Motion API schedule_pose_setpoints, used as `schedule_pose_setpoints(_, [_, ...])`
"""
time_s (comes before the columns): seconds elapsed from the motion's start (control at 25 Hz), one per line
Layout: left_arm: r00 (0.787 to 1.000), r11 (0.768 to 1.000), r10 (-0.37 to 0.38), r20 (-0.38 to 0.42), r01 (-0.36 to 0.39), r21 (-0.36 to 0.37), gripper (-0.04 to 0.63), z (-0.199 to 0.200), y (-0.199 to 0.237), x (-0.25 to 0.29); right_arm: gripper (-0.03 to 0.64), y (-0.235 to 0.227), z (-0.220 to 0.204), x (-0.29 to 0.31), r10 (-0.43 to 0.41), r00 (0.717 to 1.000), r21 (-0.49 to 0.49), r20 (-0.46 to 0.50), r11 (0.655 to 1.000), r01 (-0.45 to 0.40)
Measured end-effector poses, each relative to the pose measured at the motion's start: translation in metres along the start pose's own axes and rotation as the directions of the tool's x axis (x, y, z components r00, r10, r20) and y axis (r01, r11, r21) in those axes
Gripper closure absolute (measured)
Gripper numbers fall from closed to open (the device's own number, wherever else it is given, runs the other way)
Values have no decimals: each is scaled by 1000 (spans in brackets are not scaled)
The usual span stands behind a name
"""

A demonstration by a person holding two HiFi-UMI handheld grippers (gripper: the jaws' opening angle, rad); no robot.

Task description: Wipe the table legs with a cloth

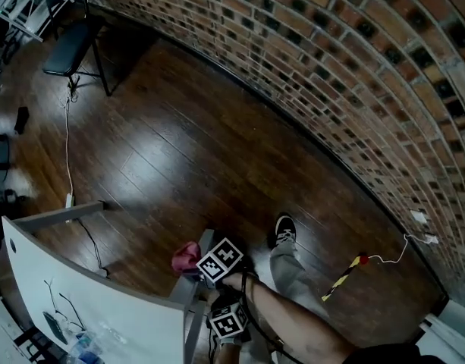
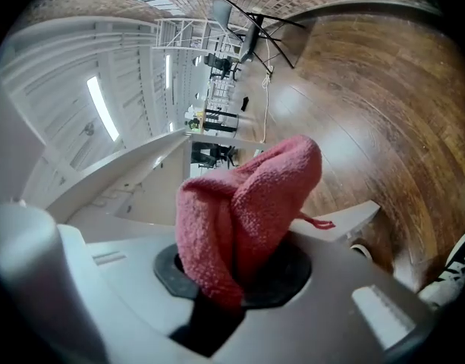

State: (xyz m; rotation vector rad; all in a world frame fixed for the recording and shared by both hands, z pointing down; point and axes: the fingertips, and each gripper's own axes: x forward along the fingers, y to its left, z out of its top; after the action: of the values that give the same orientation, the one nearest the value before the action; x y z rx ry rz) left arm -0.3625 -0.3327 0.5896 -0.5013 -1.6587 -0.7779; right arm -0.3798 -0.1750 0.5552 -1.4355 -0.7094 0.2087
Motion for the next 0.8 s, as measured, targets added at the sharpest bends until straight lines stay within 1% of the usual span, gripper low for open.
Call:
schedule_pose_setpoints(0.16, [1000,1000,-4,13,4,8,595,-6,-9,-30,546,35,-6,-13,18,1000,2,-8,1000,-18])
schedule_pose_setpoints(0.32, [1000,1000,9,29,-8,-29,595,-5,-14,-46,546,60,1,-28,13,1000,-11,-7,1000,-13])
schedule_pose_setpoints(0.4, [999,999,0,39,1,-35,595,-3,-18,-60,546,74,1,-33,10,1000,-17,-18,1000,-10])
schedule_pose_setpoints(0.48, [999,998,-24,42,26,-51,595,-11,-17,-84,546,93,-10,-33,11,999,-15,-31,1000,-11])
schedule_pose_setpoints(0.56, [996,994,-63,59,68,-90,595,-18,-22,-99,545,102,-22,-41,-29,998,-45,-54,999,27])
schedule_pose_setpoints(0.64, [992,990,-95,83,103,-100,595,-11,-29,-104,545,100,-24,-58,-100,992,-110,-74,990,92])
schedule_pose_setpoints(0.68, [990,990,-107,88,115,-85,595,-4,-28,-105,545,99,-19,-64,-131,989,-140,-69,983,120])
schedule_pose_setpoints(0.8, [985,988,-151,79,152,-10,595,15,-20,-117,545,104,0,-86,-221,975,-199,-13,956,214])
